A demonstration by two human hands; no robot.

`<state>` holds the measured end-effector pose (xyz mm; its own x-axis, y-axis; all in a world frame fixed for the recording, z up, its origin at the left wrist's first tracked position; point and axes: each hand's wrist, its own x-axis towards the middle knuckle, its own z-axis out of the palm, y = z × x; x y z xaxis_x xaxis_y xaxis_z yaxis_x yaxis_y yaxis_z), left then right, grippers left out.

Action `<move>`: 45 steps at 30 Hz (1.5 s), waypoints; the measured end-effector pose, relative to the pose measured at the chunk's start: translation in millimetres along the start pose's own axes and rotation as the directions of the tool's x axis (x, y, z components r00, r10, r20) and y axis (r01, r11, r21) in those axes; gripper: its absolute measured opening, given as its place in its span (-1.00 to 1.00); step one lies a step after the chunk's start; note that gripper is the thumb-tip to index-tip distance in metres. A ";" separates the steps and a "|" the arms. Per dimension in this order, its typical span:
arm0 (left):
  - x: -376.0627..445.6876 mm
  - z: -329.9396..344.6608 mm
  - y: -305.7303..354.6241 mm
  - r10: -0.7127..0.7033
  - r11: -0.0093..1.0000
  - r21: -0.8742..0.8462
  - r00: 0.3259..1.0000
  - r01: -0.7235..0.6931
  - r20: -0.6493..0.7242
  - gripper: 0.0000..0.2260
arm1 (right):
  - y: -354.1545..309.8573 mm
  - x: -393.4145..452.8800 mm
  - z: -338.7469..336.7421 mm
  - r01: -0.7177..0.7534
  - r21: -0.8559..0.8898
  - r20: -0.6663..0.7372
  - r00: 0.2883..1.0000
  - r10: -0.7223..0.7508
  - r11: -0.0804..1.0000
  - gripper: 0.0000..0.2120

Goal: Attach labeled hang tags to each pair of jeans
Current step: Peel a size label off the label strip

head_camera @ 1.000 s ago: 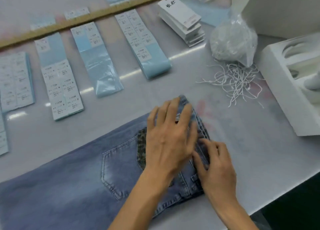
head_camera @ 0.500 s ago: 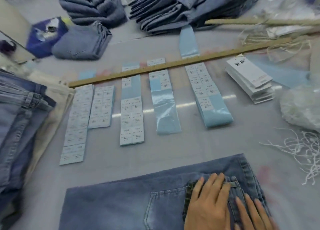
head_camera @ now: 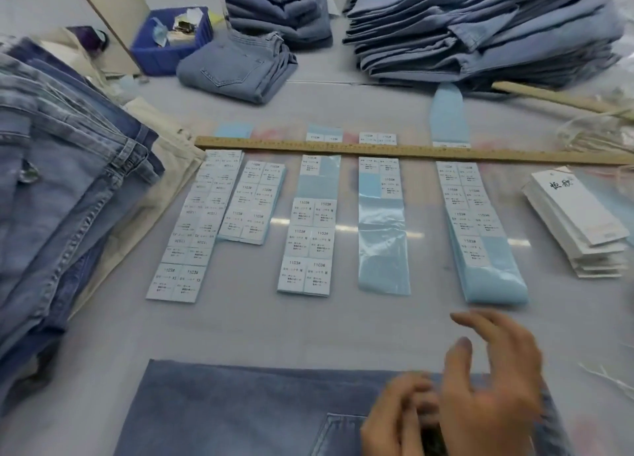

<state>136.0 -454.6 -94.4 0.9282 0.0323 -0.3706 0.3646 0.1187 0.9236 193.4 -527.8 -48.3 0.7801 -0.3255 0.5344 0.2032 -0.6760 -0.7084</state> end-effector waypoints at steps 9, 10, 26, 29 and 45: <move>181.2 -148.1 85.6 0.620 0.514 0.795 0.780 -0.322 -0.085 -0.63 | 13.9 82.8 176.6 -0.058 0.013 0.602 0.798 0.039 0.998 -0.78; 199.2 -155.7 88.8 0.594 0.434 0.841 0.805 -0.323 0.002 -0.60 | 19.0 94.7 190.1 -0.042 -0.042 0.619 0.783 0.059 0.998 -0.77; 234.6 -166.7 54.9 0.389 0.076 0.964 0.897 -0.255 0.207 -0.36 | 60.5 117.4 221.4 0.181 -0.030 0.641 0.758 -0.120 0.983 -0.79; 234.2 -165.9 54.2 0.373 0.085 0.964 0.905 -0.254 0.205 -0.36 | 56.5 118.0 219.9 0.386 -0.129 0.650 0.728 -0.216 0.913 -0.81; 274.4 -179.0 127.2 0.540 0.340 0.878 0.834 -0.336 0.110 -0.74 | 38.9 116.4 265.4 0.526 -0.132 0.681 0.664 -0.309 0.840 -0.66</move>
<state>423.9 -253.0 -96.2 0.9794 -0.0184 0.2009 -0.1235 -0.8422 0.5248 449.2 -416.5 -136.1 0.8583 0.4429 0.2592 0.5029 -0.8262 -0.2538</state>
